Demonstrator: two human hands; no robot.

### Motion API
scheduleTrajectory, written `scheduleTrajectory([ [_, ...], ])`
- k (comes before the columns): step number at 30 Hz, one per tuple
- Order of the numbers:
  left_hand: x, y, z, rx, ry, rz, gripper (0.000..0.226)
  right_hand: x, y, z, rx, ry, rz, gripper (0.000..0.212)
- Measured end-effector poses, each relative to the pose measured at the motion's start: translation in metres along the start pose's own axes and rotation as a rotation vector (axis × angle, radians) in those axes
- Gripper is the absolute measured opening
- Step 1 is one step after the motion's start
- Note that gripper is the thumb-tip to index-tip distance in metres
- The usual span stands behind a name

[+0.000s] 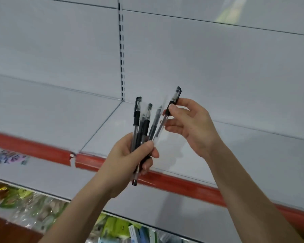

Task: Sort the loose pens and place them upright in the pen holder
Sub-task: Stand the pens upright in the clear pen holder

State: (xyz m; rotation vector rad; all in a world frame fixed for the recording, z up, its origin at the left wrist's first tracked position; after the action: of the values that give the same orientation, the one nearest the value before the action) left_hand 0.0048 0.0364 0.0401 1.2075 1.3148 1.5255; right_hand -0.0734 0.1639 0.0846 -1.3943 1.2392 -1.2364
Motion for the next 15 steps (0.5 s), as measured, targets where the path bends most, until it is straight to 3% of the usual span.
scheduleTrajectory([
  [10,-0.168,0.014,0.03,0.054,0.511,0.112,0.007,0.149,0.009,0.015,-0.093,-0.177,0.115,0.009],
  [15,-0.277,0.033,0.046,0.092,0.629,0.113,0.008,0.268,0.026,0.037,-0.162,-0.291,0.172,0.007],
])
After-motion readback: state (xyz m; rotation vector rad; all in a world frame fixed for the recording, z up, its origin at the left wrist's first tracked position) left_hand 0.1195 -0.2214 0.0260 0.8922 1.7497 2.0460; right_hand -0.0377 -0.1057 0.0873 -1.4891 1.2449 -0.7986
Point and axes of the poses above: each hand's wrist, its own z-axis away from the middle knuckle, its own x-axis out of the palm, y = z × x, the point moved 6 cm from there along -z, towards the middle knuckle, and after that the axes turned 15 degrees about y, right-handed, at the moved point
